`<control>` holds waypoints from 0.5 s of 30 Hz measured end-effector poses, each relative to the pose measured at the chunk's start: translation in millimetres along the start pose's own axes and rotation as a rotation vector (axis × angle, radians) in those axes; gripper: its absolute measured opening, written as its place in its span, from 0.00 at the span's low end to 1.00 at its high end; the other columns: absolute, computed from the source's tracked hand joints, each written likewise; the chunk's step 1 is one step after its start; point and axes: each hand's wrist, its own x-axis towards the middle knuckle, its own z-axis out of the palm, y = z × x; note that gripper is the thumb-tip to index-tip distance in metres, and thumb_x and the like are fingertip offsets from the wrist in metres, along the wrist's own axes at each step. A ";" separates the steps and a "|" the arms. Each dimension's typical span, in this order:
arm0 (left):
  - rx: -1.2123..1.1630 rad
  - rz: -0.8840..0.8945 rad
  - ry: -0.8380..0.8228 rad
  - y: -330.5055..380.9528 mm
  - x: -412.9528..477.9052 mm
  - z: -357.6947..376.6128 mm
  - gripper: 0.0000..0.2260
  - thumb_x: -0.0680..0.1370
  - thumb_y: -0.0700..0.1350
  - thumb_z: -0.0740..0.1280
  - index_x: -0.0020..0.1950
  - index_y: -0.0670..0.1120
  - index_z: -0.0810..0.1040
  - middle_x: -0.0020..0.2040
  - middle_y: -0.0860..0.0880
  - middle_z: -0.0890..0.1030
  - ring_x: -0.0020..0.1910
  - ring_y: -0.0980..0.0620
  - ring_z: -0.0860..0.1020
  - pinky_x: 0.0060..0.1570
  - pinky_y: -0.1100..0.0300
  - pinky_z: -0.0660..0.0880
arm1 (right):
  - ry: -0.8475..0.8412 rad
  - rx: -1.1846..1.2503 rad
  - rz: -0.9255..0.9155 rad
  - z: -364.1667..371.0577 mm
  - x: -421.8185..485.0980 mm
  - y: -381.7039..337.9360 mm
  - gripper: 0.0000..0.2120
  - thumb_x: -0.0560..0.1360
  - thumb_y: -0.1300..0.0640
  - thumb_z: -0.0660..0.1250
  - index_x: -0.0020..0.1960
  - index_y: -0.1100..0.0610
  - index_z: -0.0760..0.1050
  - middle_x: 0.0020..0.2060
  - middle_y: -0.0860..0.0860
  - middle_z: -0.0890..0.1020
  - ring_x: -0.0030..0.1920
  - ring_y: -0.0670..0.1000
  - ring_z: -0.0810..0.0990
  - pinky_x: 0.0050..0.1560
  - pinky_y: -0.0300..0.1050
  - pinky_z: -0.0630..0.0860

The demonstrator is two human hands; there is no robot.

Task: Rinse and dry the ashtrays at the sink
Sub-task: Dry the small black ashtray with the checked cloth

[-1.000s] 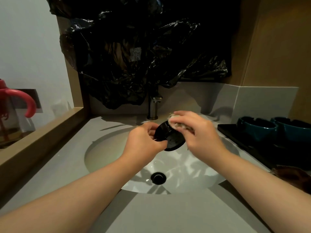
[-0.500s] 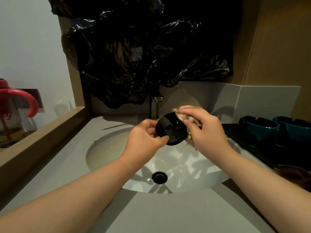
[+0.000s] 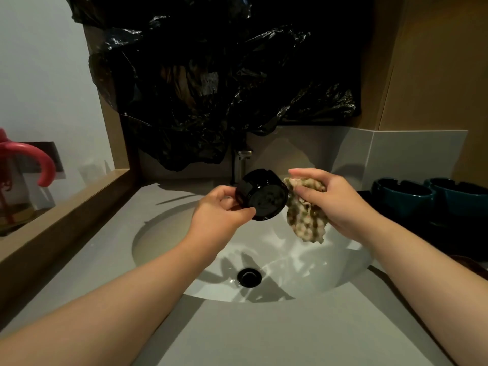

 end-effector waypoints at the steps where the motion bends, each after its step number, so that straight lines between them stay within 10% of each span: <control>1: -0.020 -0.012 -0.016 -1.2 1.0 0.2 0.12 0.72 0.36 0.73 0.51 0.48 0.76 0.41 0.55 0.86 0.45 0.57 0.83 0.54 0.58 0.76 | -0.066 -0.049 0.003 -3.1 -1.9 -2.6 0.15 0.74 0.58 0.69 0.58 0.44 0.78 0.53 0.47 0.81 0.55 0.48 0.80 0.55 0.44 0.77; 8: 0.146 -0.038 -0.181 -5.1 1.3 -0.3 0.17 0.70 0.37 0.75 0.53 0.51 0.74 0.45 0.55 0.85 0.50 0.56 0.82 0.54 0.60 0.77 | -0.061 -0.466 -0.145 -1.9 -12.0 -15.2 0.19 0.68 0.53 0.75 0.56 0.41 0.75 0.46 0.35 0.76 0.45 0.36 0.75 0.39 0.29 0.67; 15: 0.550 0.254 -0.144 -6.1 -3.6 3.2 0.19 0.68 0.46 0.77 0.56 0.55 0.76 0.47 0.61 0.79 0.50 0.62 0.77 0.50 0.69 0.74 | -0.106 -0.721 -0.289 6.6 -13.4 -12.3 0.21 0.68 0.57 0.75 0.59 0.47 0.77 0.47 0.37 0.78 0.49 0.39 0.76 0.49 0.32 0.74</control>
